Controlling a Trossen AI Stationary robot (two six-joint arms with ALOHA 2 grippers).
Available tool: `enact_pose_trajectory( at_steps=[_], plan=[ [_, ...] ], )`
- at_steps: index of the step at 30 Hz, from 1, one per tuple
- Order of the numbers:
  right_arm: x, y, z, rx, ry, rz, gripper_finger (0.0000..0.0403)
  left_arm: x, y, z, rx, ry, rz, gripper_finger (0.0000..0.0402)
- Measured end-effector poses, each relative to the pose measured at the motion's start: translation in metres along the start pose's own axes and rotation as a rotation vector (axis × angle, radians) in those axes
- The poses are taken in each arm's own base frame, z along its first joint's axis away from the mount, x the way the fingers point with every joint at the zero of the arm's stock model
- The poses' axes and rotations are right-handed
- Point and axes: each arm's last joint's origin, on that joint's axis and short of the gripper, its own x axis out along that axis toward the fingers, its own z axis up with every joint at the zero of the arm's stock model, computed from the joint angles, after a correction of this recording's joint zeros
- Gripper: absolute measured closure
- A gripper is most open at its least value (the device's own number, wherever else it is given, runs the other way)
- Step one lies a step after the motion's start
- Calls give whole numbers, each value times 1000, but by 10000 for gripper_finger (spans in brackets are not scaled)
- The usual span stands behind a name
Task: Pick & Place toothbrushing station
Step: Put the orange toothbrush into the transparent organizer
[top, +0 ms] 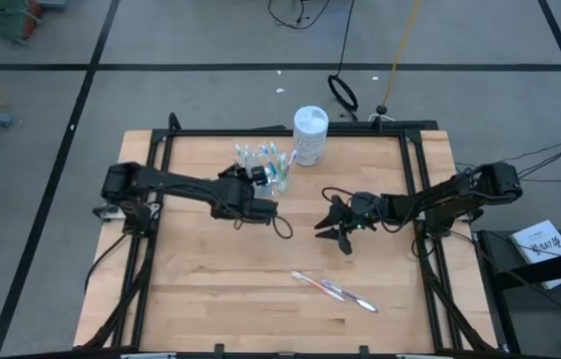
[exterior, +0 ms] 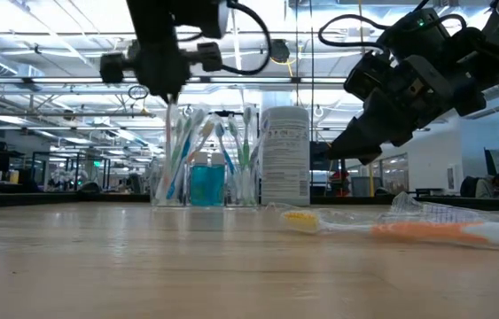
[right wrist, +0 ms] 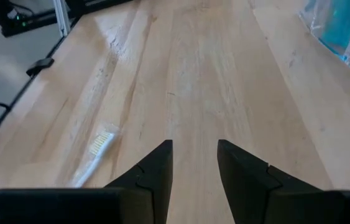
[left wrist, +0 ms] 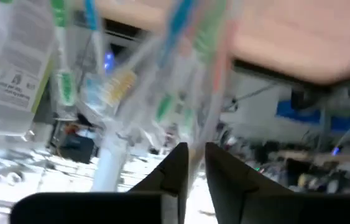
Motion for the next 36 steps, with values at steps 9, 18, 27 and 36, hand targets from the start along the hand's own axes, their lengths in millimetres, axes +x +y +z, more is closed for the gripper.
enact_pose_trajectory(
  at_steps=[9,18,27,36],
  plan=[
    [0,0,0,-30,4,-3,305,17,8,13,-237,1,-37,261],
    [0,0,1,-31,-8,-1,316,-2,1,19,-497,-163,-117,192],
    [1,7,3,-95,-35,33,306,-44,-16,-19,-840,-266,9,190],
    [1,10,8,-60,-88,52,284,-62,-37,-53,-1997,-439,-406,197]
  ],
)
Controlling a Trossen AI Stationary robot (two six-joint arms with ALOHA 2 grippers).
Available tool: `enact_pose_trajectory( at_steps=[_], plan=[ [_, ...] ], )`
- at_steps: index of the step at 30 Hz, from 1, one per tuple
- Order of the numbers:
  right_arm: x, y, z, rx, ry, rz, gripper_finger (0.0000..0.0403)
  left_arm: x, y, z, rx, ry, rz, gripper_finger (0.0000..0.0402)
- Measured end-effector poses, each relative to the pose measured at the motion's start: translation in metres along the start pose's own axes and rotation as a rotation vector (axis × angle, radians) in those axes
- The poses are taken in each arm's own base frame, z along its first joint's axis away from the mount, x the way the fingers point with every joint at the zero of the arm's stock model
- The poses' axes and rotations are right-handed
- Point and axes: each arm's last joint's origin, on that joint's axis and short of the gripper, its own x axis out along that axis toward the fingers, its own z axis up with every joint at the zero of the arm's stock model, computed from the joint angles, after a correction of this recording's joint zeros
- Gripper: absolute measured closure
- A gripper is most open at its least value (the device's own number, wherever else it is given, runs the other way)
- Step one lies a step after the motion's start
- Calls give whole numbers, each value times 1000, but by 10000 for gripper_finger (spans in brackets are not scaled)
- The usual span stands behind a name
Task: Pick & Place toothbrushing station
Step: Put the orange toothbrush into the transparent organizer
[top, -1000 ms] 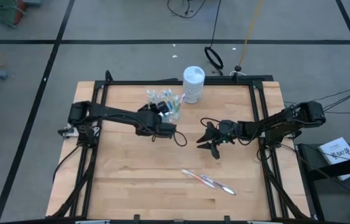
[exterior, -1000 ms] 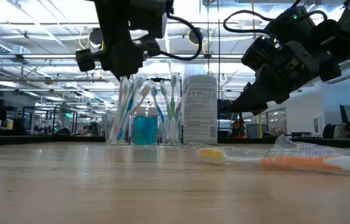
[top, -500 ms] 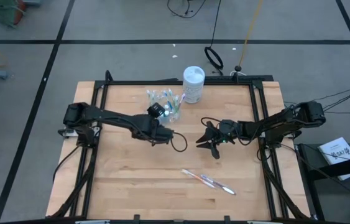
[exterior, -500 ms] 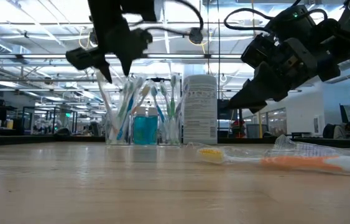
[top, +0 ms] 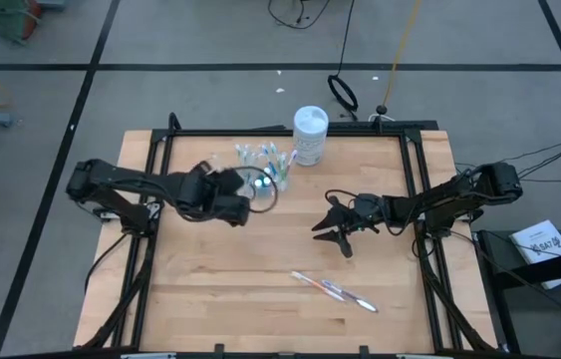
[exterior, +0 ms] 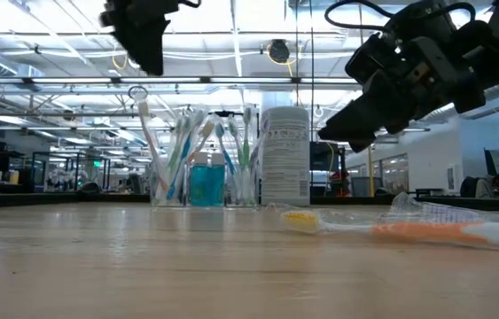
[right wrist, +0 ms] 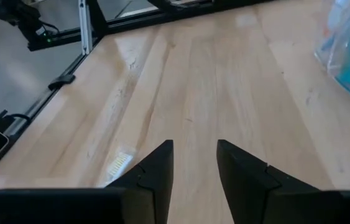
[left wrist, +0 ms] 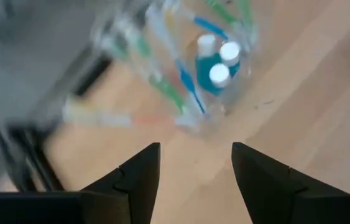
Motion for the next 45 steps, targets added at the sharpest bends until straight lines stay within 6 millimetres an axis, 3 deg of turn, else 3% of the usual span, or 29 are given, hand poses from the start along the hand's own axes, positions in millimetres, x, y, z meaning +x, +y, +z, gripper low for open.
enact_pose_trajectory(
  at_steps=[3,9,12,16,21,31,45],
  plan=[
    [0,0,-1,30,7,-1,286,-7,6,-6,-161,13,24,204],
    [0,0,-1,37,12,-2,288,-13,2,-24,-353,-169,168,229],
    [0,0,-2,84,21,-4,289,1,-5,-36,-470,-192,180,244],
    [0,0,-3,146,26,-6,289,36,-17,-51,-611,-271,184,260],
    [0,-1,-3,167,28,-7,289,71,-11,-63,-765,-299,237,270],
    [0,-1,-3,117,27,-6,289,90,-5,-48,-800,-354,241,270],
    [0,-1,-3,115,27,-6,289,113,18,-24,-795,-286,266,284]
  ],
)
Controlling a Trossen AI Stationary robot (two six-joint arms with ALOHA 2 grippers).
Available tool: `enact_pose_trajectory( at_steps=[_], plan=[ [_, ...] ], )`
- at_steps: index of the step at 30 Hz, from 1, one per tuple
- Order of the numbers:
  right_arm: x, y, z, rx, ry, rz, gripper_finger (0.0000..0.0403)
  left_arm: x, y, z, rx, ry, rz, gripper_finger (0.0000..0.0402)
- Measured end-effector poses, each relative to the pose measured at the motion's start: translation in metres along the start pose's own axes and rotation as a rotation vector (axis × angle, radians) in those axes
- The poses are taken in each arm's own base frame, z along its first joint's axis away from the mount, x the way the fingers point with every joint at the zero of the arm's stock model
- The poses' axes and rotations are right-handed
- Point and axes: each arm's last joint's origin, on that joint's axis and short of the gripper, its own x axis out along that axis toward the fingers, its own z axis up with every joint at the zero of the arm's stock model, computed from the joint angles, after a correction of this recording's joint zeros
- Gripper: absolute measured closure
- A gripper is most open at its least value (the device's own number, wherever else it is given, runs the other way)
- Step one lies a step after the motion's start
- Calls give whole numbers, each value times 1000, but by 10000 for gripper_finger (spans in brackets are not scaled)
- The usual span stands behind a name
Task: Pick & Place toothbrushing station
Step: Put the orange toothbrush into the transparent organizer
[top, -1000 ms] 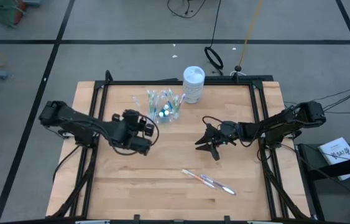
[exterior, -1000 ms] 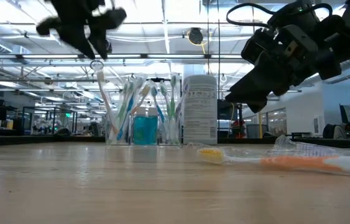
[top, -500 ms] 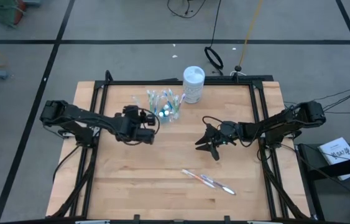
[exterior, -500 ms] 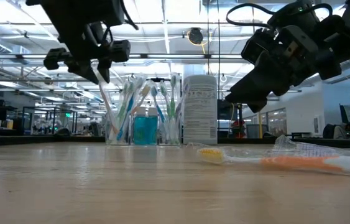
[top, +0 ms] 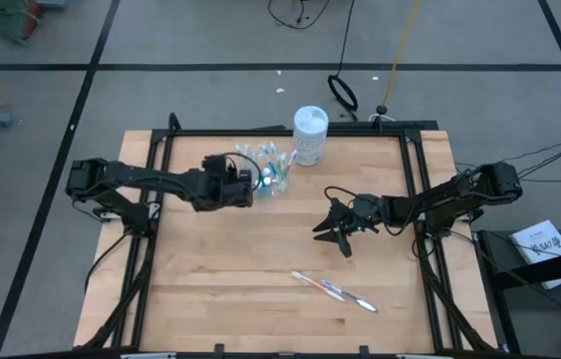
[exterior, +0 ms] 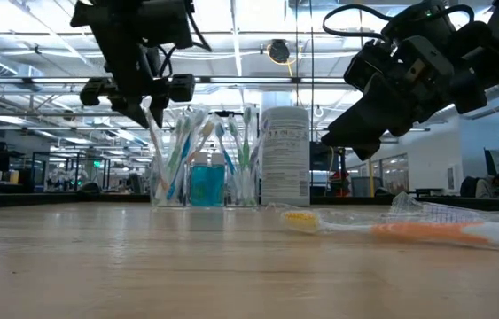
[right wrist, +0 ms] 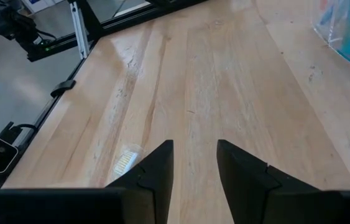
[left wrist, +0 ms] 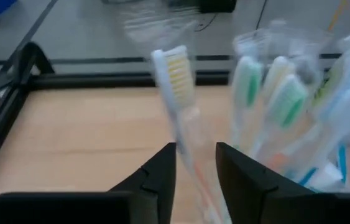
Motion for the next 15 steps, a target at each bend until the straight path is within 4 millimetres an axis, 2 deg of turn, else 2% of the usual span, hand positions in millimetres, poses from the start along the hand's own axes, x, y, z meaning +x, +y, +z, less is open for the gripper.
enact_pose_trajectory(
  at_steps=[4,9,15],
  plan=[
    [0,0,0,6,0,0,289,8,-7,9,9,-24,-31,323],
    [0,0,0,27,0,0,289,14,-14,15,41,11,-95,389],
    [0,0,0,27,0,0,289,11,-16,13,46,32,-126,390]
  ],
)
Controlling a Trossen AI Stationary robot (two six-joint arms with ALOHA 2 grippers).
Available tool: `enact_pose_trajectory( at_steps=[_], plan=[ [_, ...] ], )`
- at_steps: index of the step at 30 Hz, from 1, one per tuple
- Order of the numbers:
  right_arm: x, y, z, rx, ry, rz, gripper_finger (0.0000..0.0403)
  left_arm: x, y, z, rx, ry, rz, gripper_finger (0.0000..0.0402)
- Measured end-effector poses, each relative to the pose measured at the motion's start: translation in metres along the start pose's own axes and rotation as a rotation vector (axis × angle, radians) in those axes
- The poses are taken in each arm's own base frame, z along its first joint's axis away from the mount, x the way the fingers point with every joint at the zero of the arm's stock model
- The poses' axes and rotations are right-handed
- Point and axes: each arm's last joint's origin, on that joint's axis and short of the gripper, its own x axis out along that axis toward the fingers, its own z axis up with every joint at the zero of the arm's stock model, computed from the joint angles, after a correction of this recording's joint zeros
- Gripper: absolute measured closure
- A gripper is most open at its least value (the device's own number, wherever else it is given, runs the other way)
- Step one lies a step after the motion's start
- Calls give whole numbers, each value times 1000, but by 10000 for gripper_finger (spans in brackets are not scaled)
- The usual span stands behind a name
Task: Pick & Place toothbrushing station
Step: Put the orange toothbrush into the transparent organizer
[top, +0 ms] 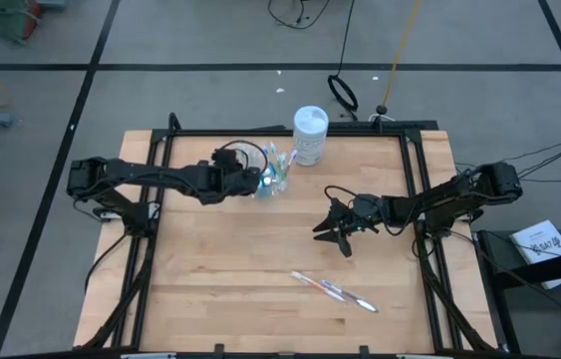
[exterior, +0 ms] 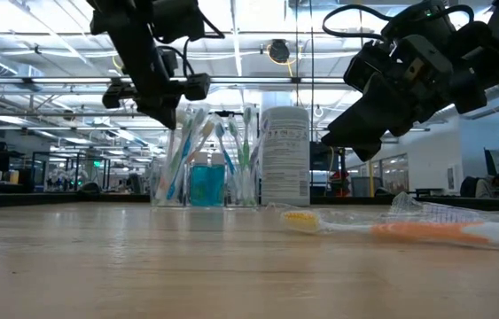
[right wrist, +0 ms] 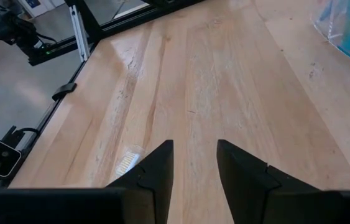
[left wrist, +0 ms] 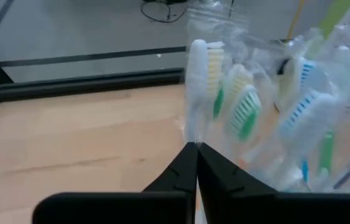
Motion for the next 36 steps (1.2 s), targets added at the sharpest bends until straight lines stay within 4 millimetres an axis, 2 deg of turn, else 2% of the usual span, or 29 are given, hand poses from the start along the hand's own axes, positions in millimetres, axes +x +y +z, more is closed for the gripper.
enact_pose_trajectory(
  at_steps=[6,12,20,30,33,36],
  plan=[
    [0,0,-1,19,5,-2,289,-6,-4,-6,6,48,-48,392],
    [0,-1,-4,38,36,-12,289,-6,-3,-11,55,196,-104,398],
    [0,-1,-4,36,39,-13,289,-6,-4,-11,135,205,-129,377],
    [0,-1,-5,37,48,-14,289,-5,-4,-11,380,228,-179,375],
    [0,-2,-6,39,57,-17,289,-3,-4,-10,395,265,-208,363],
    [0,-2,-6,39,57,-16,289,-1,-2,-8,406,267,-202,333]
  ],
)
